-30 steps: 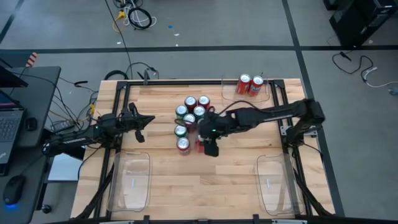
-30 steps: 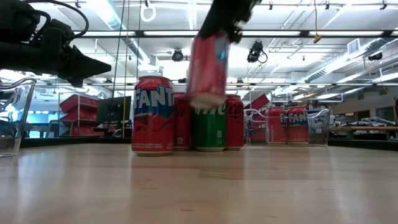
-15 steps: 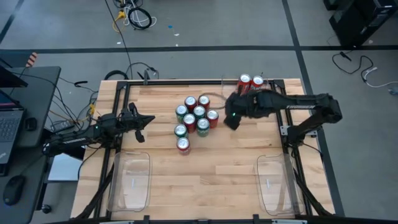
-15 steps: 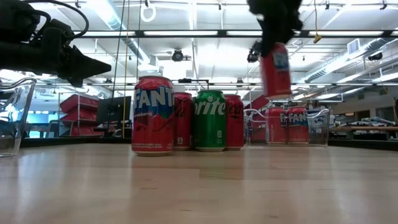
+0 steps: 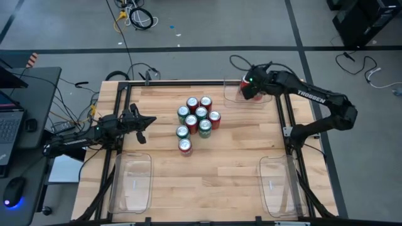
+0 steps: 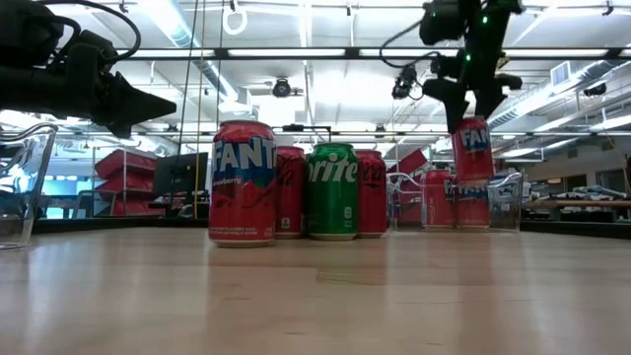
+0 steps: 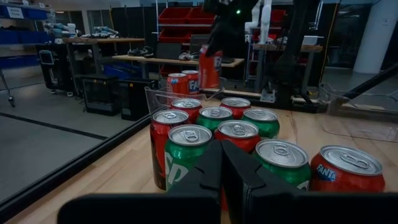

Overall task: Sort soda cans
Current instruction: Put the top orange soda can into the top transparent bin

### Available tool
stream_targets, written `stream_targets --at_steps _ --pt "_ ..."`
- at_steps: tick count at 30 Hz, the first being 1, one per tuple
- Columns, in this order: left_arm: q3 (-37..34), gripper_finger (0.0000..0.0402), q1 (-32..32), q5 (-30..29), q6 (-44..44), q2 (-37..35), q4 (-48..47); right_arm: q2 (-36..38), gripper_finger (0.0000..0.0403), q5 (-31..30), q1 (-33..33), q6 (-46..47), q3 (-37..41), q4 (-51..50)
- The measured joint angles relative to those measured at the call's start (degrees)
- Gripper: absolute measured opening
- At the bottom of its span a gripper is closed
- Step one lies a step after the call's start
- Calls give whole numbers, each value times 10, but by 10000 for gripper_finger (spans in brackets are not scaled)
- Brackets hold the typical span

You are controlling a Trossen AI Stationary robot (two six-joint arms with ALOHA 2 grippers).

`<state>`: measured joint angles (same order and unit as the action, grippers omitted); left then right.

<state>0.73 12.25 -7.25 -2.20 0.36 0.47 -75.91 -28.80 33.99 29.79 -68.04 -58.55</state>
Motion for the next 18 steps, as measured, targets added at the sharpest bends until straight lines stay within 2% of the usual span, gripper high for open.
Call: stream_targets --at_steps 7,18 --pt "0 8 0 0 0 0 0 -17 260 18 61 -4 50 36" --pt "0 8 0 0 0 0 0 -18 260 62 110 -13 148 159"
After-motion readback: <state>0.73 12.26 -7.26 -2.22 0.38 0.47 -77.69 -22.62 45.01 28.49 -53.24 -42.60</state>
